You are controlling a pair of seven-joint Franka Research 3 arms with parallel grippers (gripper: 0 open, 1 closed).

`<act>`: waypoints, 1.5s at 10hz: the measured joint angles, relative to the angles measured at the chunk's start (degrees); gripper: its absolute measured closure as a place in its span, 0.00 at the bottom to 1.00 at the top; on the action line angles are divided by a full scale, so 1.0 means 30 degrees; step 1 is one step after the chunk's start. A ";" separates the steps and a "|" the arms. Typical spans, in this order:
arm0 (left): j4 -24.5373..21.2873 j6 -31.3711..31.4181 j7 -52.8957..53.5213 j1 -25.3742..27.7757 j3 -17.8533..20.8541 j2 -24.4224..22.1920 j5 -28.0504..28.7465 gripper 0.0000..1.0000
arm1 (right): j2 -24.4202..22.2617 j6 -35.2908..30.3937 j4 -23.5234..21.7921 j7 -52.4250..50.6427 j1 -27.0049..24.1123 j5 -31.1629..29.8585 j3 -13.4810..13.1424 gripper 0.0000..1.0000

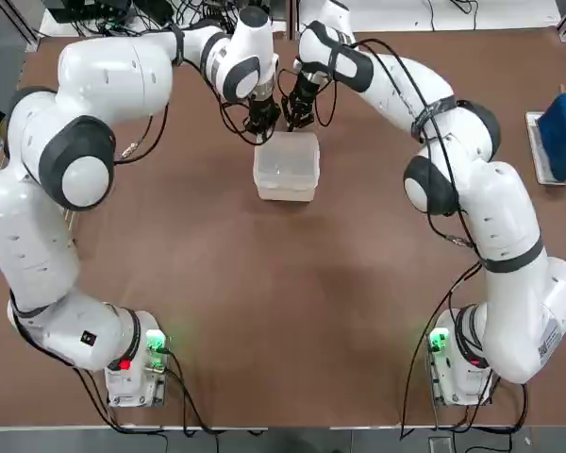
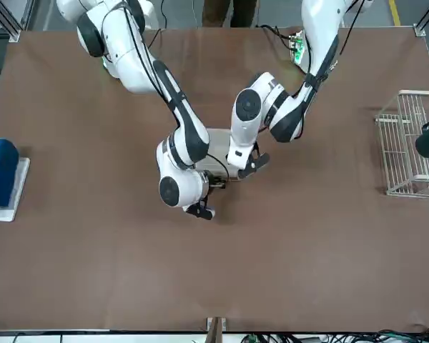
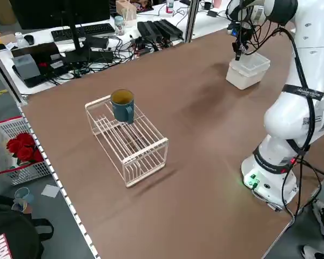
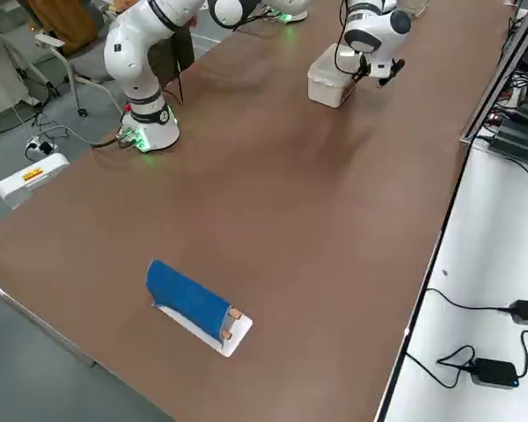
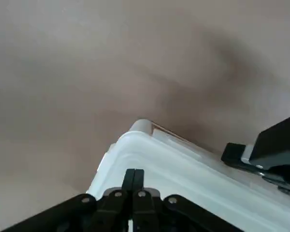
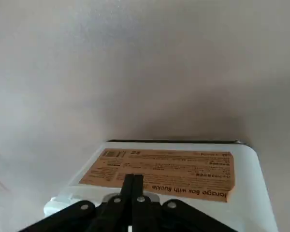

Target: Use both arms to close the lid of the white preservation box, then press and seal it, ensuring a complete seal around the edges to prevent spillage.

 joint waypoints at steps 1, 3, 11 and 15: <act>-0.0004 0.0000 0.0174 0.0001 -0.0001 -0.0004 0.0000 0.99 | -0.0018 -0.0014 0.0009 0.0003 0.0017 -0.0001 -0.0001 0.99; -0.0015 0.0000 0.0222 0.0002 -0.0013 -0.0010 0.0002 0.99 | -0.0027 -0.0061 0.0018 0.0090 0.0046 -0.0002 -0.0023 0.99; -0.0151 0.0005 0.0228 0.0006 -0.0077 -0.0131 0.0006 0.99 | -0.0238 -0.0228 -0.0160 0.0956 0.0755 -0.0460 -0.0521 0.99; -0.0207 0.0138 0.0228 0.0121 -0.0178 -0.0188 0.0001 0.99 | -0.0537 -0.0722 -0.0104 0.1035 0.0889 -0.0375 -0.1114 0.95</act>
